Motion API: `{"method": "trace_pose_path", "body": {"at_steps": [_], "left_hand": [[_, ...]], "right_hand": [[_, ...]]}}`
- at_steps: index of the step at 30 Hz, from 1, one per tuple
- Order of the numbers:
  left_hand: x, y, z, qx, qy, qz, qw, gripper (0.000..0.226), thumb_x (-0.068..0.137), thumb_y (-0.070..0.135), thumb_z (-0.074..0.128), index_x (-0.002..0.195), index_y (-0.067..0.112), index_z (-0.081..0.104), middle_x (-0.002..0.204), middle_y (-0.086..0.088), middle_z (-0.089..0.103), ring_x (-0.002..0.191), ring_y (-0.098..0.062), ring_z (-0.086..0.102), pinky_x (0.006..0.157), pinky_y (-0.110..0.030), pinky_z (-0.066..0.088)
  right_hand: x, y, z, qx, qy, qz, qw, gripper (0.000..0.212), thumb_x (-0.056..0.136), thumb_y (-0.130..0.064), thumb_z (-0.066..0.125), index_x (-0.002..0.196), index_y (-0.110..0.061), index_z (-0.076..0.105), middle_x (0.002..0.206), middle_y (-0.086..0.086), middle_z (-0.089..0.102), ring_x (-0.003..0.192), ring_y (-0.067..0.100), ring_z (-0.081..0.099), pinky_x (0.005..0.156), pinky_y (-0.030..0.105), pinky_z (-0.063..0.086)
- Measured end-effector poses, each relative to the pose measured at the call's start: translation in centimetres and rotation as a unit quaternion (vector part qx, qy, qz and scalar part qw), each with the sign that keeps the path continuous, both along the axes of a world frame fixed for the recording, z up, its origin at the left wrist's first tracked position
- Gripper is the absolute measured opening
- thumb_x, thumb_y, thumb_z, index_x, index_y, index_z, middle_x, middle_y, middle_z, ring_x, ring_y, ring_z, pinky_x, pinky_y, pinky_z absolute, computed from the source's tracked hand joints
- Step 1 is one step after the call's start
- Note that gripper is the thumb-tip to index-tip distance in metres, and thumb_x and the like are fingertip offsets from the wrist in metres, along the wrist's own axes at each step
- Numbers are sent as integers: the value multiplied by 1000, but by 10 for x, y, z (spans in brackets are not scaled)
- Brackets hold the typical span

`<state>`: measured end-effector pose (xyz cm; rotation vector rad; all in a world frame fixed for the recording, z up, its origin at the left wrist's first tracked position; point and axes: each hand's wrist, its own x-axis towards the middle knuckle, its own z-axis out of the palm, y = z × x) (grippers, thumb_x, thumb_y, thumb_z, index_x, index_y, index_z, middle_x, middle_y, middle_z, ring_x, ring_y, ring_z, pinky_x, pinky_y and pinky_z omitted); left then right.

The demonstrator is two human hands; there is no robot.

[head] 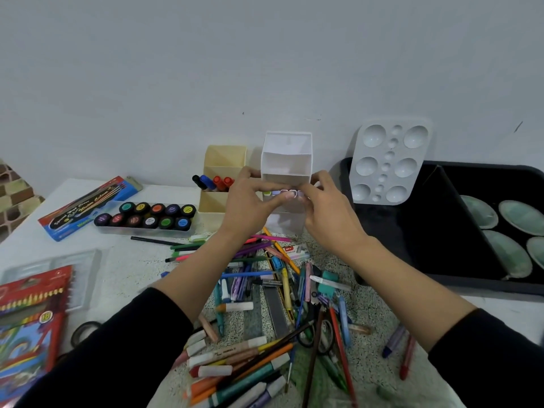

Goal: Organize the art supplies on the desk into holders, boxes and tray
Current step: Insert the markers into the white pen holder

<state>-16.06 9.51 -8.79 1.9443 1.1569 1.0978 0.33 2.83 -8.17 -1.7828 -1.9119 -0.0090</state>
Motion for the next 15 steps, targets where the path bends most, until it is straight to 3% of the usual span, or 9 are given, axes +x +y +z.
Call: {"method": "trace_pose_path", "body": {"at_steps": [5,10,12,15], "left_hand": [[-2,-6,0,14,21,-8,1000,20,85,41,76,105,37,77,105,16,53,100,6,52,86,-10,41],[-39,-25,11,-13,59,-32,998,23,92,48,64,111,37,71,119,11,60,102,2,59,86,-18,49],[-64,-40,14,-26,83,-42,995,19,92,45,64,103,32,71,107,12,64,93,2,62,80,-14,50],[-105,-64,14,-37,147,-83,985,9,93,36,66,91,27,68,85,12,66,79,-6,62,68,-16,51]], "right_hand": [[-1,-4,1,-5,18,-9,1000,18,104,-23,48,115,-16,61,118,5,45,80,32,59,67,45,53],[-13,-34,1,-6,64,-20,998,35,105,-35,45,139,-28,46,136,3,40,106,21,56,80,36,52],[-24,-50,-1,9,102,-6,995,29,103,-33,48,131,-25,52,125,-2,44,107,17,53,84,34,50],[-42,-65,-7,-43,128,99,986,13,101,-31,52,103,-23,62,102,-9,53,90,9,54,81,34,52]]}}
